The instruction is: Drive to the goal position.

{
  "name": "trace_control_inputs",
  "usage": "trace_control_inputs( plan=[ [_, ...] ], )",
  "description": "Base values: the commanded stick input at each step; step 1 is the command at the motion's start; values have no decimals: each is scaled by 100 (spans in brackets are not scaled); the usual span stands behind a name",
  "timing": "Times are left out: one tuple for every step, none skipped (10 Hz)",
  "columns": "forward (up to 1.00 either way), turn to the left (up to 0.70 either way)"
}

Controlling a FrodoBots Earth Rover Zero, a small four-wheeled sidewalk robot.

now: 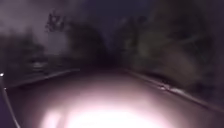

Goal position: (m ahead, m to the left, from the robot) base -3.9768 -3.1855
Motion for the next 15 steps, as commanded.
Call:
trace_control_inputs(
  plan=[
    [50,0],
    [50,0],
    [50,0],
    [50,0],
    [50,29],
    [50,44],
    [50,26],
    [50,8],
    [50,4],
    [50,8],
    [50,7],
    [50,6],
    [50,5],
    [50,4],
    [50,4]
  ],
)
